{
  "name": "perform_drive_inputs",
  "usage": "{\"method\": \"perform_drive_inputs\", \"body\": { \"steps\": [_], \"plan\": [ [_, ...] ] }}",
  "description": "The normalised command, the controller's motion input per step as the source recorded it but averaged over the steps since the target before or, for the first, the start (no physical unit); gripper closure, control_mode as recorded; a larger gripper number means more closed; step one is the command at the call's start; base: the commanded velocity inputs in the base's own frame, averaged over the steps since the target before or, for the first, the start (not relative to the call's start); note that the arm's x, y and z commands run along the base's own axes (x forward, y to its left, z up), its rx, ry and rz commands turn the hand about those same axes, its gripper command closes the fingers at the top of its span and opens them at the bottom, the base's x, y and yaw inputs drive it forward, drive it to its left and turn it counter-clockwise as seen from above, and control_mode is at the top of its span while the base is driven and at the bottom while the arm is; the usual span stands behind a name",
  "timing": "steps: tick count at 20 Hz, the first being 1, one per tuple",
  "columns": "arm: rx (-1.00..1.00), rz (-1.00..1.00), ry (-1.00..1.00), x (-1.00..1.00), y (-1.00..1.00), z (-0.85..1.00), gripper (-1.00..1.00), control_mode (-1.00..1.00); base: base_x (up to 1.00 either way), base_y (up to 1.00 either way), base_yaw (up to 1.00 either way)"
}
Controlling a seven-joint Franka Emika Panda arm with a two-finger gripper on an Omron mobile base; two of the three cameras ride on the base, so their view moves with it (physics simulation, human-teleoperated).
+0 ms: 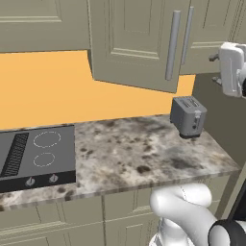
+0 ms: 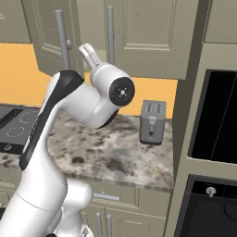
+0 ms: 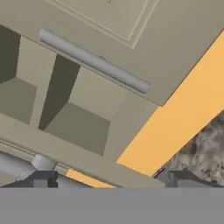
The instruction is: Get the candle and the beer from the cabinet and move them to the dining counter.
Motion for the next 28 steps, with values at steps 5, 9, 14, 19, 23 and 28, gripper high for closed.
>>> {"method": "perform_drive_inputs", "body": {
  "steps": [5, 9, 14, 19, 23, 28],
  "plan": [
    [0.12, 0.05, 0.14, 0.65, 0.3, -0.05, -1.0, -1.0, 0.0, 0.0, 0.0],
    [0.07, 0.03, 0.09, 0.48, 0.29, -0.16, -1.0, -1.0, 0.0, 0.0, 0.0],
    [0.08, 0.03, 0.06, 0.42, 0.15, -0.11, -1.0, -1.0, 0.0, 0.0, 0.0],
    [0.07, 0.04, 0.03, 0.37, 0.03, -0.1, -1.0, -1.0, 0.0, 0.0, 0.0],
    [0.04, 0.02, 0.04, 0.29, 0.03, -0.09, -1.0, -1.0, 0.0, 0.0, 0.0],
    [0.04, 0.0, 0.1, 0.18, 0.13, 0.0, -1.0, -1.0, 0.0, 0.0, 0.0]
  ]
}}
